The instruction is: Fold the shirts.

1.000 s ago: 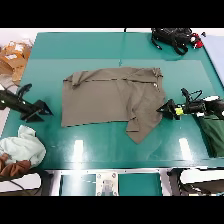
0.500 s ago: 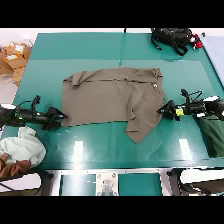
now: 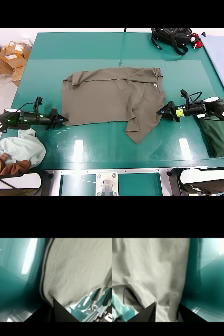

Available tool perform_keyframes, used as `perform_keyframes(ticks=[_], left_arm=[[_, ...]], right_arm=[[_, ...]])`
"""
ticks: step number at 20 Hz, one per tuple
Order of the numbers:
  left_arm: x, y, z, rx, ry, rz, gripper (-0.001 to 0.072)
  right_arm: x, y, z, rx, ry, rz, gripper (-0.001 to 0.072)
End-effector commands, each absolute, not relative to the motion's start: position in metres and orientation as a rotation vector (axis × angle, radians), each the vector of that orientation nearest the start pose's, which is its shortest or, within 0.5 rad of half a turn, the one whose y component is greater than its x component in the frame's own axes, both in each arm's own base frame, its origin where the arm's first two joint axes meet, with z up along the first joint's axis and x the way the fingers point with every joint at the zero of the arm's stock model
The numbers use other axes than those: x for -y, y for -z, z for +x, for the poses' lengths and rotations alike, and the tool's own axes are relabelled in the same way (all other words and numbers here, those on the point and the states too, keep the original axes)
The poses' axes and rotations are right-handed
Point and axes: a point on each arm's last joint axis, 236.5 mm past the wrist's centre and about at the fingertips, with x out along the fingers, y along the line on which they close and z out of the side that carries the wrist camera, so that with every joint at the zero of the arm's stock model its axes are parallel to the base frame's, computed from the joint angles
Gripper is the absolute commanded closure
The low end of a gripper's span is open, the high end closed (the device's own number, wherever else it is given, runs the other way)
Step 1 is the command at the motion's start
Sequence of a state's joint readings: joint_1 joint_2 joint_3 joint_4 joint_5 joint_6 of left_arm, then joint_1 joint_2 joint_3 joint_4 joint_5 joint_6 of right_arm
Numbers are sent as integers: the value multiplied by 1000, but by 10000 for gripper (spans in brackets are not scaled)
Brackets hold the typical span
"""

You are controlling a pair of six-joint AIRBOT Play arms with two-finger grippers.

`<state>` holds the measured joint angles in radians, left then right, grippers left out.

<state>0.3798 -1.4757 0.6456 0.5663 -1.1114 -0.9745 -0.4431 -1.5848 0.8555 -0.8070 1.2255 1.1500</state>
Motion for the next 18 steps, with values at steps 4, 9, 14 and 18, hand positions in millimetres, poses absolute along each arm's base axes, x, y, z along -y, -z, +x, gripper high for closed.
perform_keyframes(ticks=[4, 9, 14, 18], left_arm=[[78, 79, 317, -1322, 479, -963, 687], [70, -85, 360, -1005, 617, -703, 687], [84, -337, 330, -486, 652, -278, 686], [120, -500, 238, -68, 626, 9, 685]], right_arm=[[-22, 104, 328, -1477, -294, 930, 686], [-6, -39, 389, -1187, -395, 747, 686], [-8, -301, 384, -597, -378, 359, 687], [-24, -469, 306, -135, -277, 170, 686]])
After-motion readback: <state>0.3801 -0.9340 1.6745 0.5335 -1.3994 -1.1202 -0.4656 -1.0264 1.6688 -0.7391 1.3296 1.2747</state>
